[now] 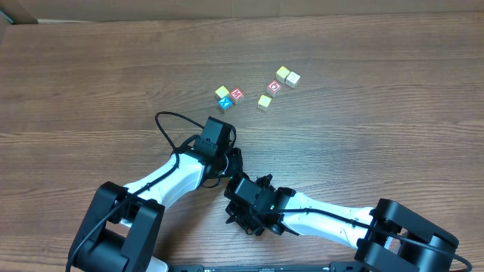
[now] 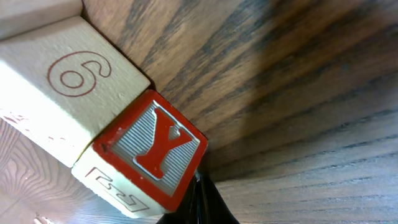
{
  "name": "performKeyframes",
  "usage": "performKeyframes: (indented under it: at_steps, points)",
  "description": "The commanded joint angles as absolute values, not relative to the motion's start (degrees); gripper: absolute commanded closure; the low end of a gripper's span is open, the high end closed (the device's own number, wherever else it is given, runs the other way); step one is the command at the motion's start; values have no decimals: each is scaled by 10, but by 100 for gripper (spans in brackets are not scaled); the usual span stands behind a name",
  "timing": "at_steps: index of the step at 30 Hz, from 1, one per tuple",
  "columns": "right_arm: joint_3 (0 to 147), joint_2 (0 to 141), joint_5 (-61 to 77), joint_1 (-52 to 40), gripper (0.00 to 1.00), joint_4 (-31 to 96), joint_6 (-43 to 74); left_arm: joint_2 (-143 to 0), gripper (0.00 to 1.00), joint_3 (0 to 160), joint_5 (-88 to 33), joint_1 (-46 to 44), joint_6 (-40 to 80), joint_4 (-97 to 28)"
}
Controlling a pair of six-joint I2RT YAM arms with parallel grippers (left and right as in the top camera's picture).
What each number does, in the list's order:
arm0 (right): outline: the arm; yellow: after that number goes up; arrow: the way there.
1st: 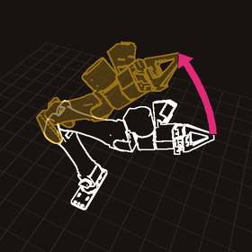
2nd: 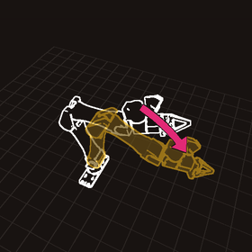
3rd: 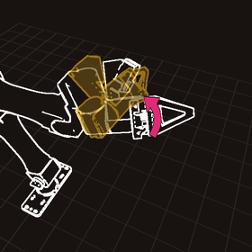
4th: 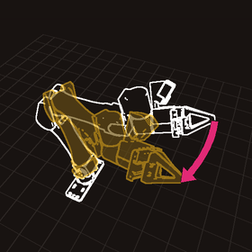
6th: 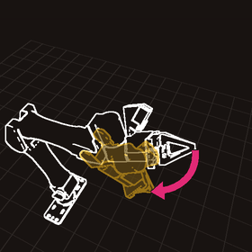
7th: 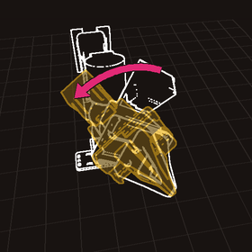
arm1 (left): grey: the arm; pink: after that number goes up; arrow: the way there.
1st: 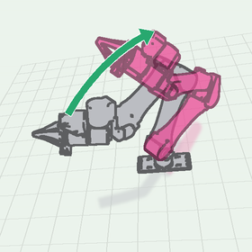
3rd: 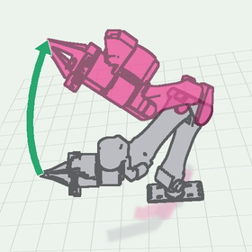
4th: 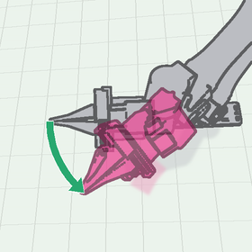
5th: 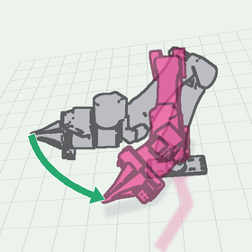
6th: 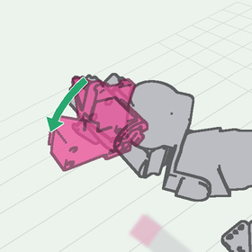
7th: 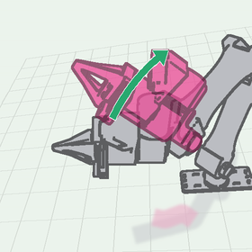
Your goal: Flip 5 blocks
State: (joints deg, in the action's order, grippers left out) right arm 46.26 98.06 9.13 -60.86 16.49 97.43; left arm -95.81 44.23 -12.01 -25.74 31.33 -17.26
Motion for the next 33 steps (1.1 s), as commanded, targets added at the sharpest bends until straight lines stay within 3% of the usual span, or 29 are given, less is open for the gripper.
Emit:
performKeyframes:
  at_steps: [1, 33]
  points:
    - [469, 986, 78, -614, 96, 170, 991, -991, 96, 410, -102, -259, 315, -194]
    - [469, 986, 76, -682, 96, 170, 996, -991, 96, 410, -89, -259, 316, -192]
